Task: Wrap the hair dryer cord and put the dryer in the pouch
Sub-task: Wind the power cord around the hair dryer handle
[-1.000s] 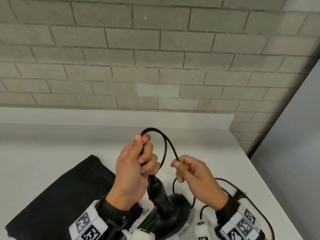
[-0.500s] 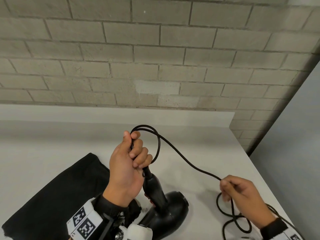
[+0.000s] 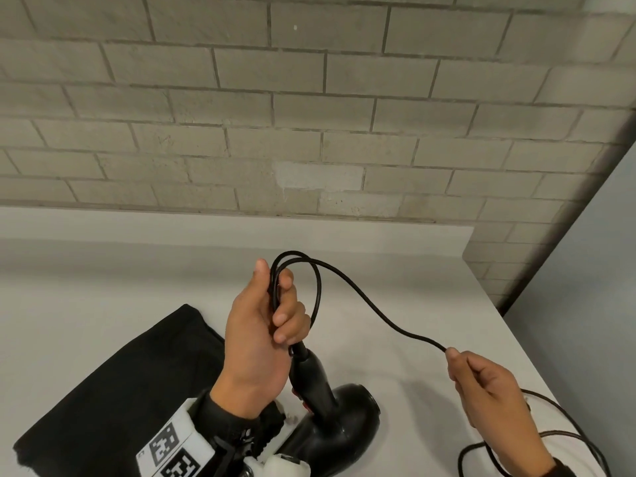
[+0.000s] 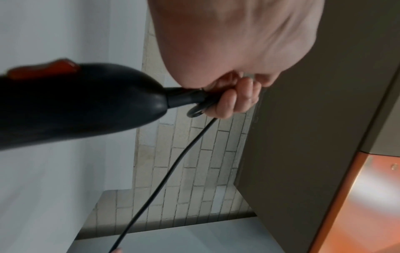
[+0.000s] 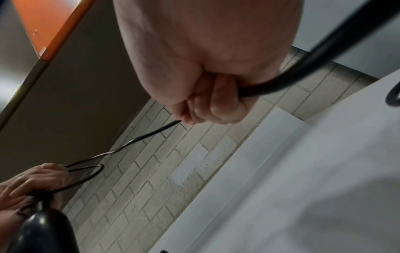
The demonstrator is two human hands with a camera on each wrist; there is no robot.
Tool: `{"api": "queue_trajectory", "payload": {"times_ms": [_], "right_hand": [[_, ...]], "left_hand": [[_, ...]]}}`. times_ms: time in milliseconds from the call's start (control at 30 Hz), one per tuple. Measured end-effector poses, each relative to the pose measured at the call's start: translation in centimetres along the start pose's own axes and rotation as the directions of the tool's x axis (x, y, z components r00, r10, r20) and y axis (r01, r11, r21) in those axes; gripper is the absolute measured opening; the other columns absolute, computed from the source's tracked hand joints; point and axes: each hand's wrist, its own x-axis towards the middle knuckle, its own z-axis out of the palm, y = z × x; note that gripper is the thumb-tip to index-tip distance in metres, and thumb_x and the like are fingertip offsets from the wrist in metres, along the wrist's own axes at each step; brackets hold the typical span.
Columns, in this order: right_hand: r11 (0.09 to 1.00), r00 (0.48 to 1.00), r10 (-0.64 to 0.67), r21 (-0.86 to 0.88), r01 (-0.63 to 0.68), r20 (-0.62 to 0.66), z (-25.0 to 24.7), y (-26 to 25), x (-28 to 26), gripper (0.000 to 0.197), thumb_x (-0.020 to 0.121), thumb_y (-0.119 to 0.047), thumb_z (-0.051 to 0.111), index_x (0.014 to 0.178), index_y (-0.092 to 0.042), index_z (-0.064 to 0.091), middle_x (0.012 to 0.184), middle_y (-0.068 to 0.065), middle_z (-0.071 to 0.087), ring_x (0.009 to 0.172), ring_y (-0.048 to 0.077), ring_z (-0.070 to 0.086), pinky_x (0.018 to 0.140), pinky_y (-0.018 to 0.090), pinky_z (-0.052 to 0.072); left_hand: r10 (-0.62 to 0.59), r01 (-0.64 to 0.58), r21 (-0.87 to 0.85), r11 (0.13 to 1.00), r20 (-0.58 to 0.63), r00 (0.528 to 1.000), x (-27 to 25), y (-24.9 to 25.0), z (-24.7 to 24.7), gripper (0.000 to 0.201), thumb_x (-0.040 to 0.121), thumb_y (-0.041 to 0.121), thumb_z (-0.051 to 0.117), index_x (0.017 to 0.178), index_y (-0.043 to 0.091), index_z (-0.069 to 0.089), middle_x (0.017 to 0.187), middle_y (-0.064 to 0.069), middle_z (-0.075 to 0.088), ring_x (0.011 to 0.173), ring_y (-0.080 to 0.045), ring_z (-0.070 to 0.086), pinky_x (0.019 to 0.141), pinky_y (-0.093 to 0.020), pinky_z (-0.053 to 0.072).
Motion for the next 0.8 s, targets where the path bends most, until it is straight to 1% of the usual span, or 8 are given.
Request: {"api": "queue_trajectory", "payload": {"times_ms": [67, 133, 200, 300, 433, 500, 633, 800], "right_hand": [[1.0, 0.999, 0.022, 0.022, -0.021, -0.034, 0.2, 0.1, 0.2, 0.046, 0.098, -0.037, 0.052, 0.059, -0.013, 0.045, 0.053, -0.001, 0.027, 0.051, 0.017, 0.024, 0.047, 0.025, 0.023], [0.999, 0.999, 0.029, 0.035, -0.028, -0.031, 0.2, -0.1, 0.2, 0.046, 0.098, -0.038, 0.052, 0.059, -0.013, 0.046, 0.053, 0.0, 0.026, 0.051, 0.018, 0.023, 0.047, 0.026, 0.022], [1.0, 1.0, 0.014, 0.022, -0.015, 0.016, 0.2, -0.5, 0.0, 0.045, 0.098, -0.037, 0.052, 0.06, -0.013, 0.048, 0.052, -0.002, 0.028, 0.05, 0.017, 0.024, 0.047, 0.026, 0.023], [0.998, 0.993, -0.044, -0.049, 0.049, 0.109, 0.5, -1.4, -0.9, 0.039, 0.096, -0.034, 0.054, 0.06, -0.018, 0.055, 0.049, -0.007, 0.035, 0.049, 0.012, 0.029, 0.049, 0.024, 0.027], [0.972, 0.971, -0.159, -0.145, 0.186, 0.18, 1.2, -2.7, -2.5, 0.015, 0.091, -0.038, 0.057, 0.079, -0.036, 0.066, 0.056, 0.008, 0.05, 0.05, 0.013, 0.039, 0.053, 0.027, 0.034], [0.946, 0.952, -0.213, -0.197, 0.258, 0.22, 1.2, -3.4, -3.1, 0.011, 0.09, -0.047, 0.054, 0.087, -0.045, 0.064, 0.06, 0.008, 0.055, 0.05, 0.01, 0.043, 0.053, 0.025, 0.039], [0.832, 0.915, -0.302, -0.394, 0.39, 0.268, 0.7, -5.6, -4.1, 0.036, 0.089, -0.073, 0.028, 0.09, -0.053, 0.058, 0.063, -0.018, 0.059, 0.056, 0.001, 0.052, 0.054, 0.017, 0.046], [0.6, 0.84, -0.454, -0.594, 0.536, 0.299, -0.1, -8.5, -4.5, 0.035, 0.095, -0.063, 0.029, 0.091, -0.048, 0.06, 0.057, -0.016, 0.048, 0.048, 0.001, 0.047, 0.039, 0.016, 0.04]], "left_hand": [[0.03, -0.032, 0.028, 0.999, 0.082, 0.996, -0.1, 0.0, -0.2, 0.02, 0.093, 0.027, 0.054, 0.078, 0.013, 0.056, 0.048, 0.008, 0.034, 0.034, -0.004, 0.029, 0.039, -0.017, 0.026], [0.051, -0.058, 0.059, 0.997, 0.111, 0.993, -0.1, -0.2, -0.2, 0.018, 0.096, 0.018, 0.05, 0.081, 0.011, 0.056, 0.048, 0.007, 0.036, 0.034, -0.004, 0.031, 0.039, -0.015, 0.029], [0.066, -0.072, 0.075, 0.995, 0.077, 0.995, -0.1, -0.3, -0.1, 0.029, 0.103, 0.019, 0.04, 0.082, 0.01, 0.058, 0.047, 0.005, 0.038, 0.032, -0.005, 0.033, 0.039, -0.015, 0.031], [0.093, -0.094, 0.095, 0.991, 0.015, 0.996, -0.1, -0.3, 0.2, 0.034, 0.103, 0.025, 0.039, 0.078, 0.011, 0.057, 0.045, 0.002, 0.038, 0.031, -0.008, 0.035, 0.04, -0.016, 0.031], [0.1, -0.096, 0.116, 0.989, -0.025, 0.995, -0.2, -0.3, 0.5, 0.039, 0.1, 0.033, 0.04, 0.071, 0.012, 0.052, 0.043, 0.0, 0.04, 0.031, -0.012, 0.037, 0.04, -0.018, 0.034], [0.104, -0.1, 0.128, 0.987, -0.031, 0.994, -0.2, -0.3, 0.5, 0.042, 0.099, 0.037, 0.04, 0.066, 0.013, 0.052, 0.043, -0.001, 0.042, 0.032, -0.014, 0.04, 0.04, -0.021, 0.037], [0.126, -0.121, 0.176, 0.977, -0.019, 0.992, -0.3, -0.5, 0.6, 0.047, 0.099, 0.039, 0.038, 0.06, 0.016, 0.053, 0.043, -0.003, 0.046, 0.036, -0.02, 0.05, 0.046, -0.025, 0.045], [0.141, -0.141, 0.244, 0.959, 0.021, 0.99, -0.4, -0.5, 0.9, 0.044, 0.097, 0.04, 0.037, 0.069, 0.01, 0.054, 0.047, -0.009, 0.056, 0.048, -0.028, 0.063, 0.058, -0.031, 0.055]]}}
